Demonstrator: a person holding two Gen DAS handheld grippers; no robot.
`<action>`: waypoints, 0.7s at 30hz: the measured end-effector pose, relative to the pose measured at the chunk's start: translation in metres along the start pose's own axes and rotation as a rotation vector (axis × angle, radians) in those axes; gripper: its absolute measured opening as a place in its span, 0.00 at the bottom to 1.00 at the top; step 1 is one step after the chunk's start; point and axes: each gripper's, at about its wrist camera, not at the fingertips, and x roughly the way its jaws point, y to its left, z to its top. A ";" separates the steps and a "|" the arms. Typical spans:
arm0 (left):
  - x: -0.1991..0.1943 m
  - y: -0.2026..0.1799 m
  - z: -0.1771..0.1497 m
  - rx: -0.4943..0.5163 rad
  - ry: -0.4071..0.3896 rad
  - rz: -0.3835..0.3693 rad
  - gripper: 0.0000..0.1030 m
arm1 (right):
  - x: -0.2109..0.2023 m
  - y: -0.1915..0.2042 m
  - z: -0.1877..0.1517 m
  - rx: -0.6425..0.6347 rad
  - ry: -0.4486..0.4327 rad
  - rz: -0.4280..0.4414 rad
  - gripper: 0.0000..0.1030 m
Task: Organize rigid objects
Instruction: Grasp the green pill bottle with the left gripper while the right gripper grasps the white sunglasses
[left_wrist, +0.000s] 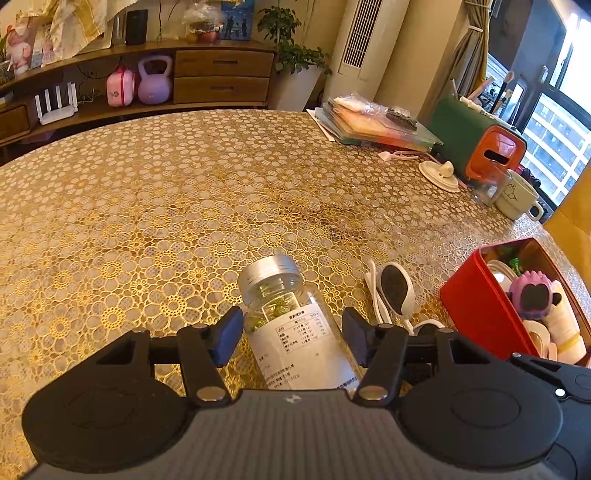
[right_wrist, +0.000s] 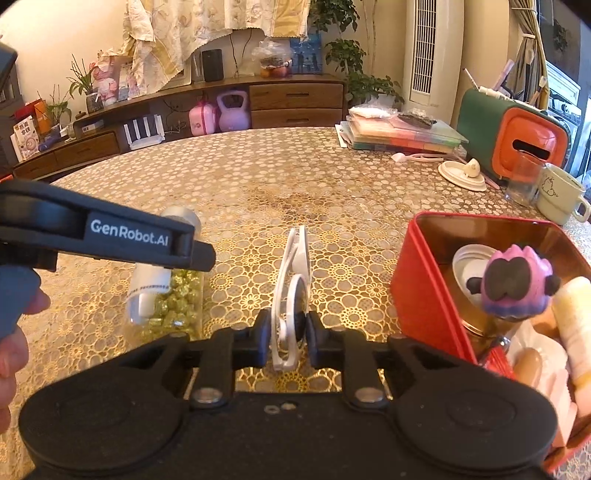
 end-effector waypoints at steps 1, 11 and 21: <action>-0.003 0.000 -0.002 0.004 -0.003 0.001 0.57 | -0.002 -0.001 -0.001 0.003 0.001 0.003 0.18; -0.018 -0.014 -0.019 0.045 0.051 -0.036 0.56 | -0.029 -0.008 -0.021 0.003 0.002 0.005 0.18; -0.019 -0.028 -0.035 0.065 0.088 -0.033 0.56 | -0.039 -0.017 -0.044 0.025 0.021 0.005 0.18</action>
